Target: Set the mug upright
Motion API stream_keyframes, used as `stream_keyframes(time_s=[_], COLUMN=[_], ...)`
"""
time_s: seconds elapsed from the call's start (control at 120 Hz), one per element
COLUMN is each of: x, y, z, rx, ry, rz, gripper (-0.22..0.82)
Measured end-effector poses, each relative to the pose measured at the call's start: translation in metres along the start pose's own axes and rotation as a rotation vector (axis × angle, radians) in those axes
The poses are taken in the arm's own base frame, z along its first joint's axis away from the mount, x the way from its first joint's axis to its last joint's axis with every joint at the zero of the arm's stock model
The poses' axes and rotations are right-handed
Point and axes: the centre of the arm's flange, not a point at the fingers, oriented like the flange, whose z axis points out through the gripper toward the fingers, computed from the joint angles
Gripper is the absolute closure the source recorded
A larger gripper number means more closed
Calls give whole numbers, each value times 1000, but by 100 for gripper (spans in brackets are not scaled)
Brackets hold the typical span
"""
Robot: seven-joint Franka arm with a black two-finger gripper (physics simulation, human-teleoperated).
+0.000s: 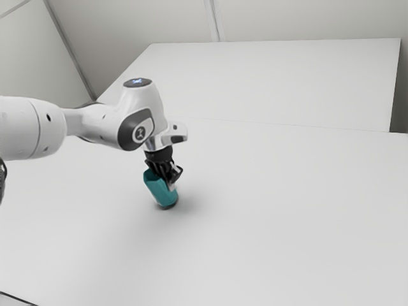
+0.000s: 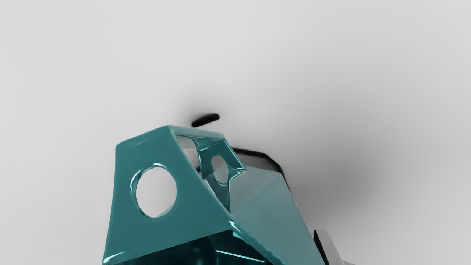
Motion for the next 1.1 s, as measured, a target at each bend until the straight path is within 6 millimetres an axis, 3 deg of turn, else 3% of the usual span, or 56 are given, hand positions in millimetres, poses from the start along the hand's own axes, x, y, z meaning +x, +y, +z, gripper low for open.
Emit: stream_keyframes(time_s=[0.092,0.225,0.342,0.433,0.583,0.683,0.767,0.858,1.1], x=[1,2,1,3,28,43,49,45,37], y=[1,6,10,15,15,6,-8,-15,-16], z=[4,3,-22,-58,-154,-210,-242,-252,-248], rx=[-3,-12,-14,-25,-39,-41,-40,-47,-62], ry=[-2,5,47,101,195,231,233,199,126], rz=[-6,-8,-6,-9,-8,-14,-28,-38,-38], gripper=[73,43,25,16,8,5,3,2,1])
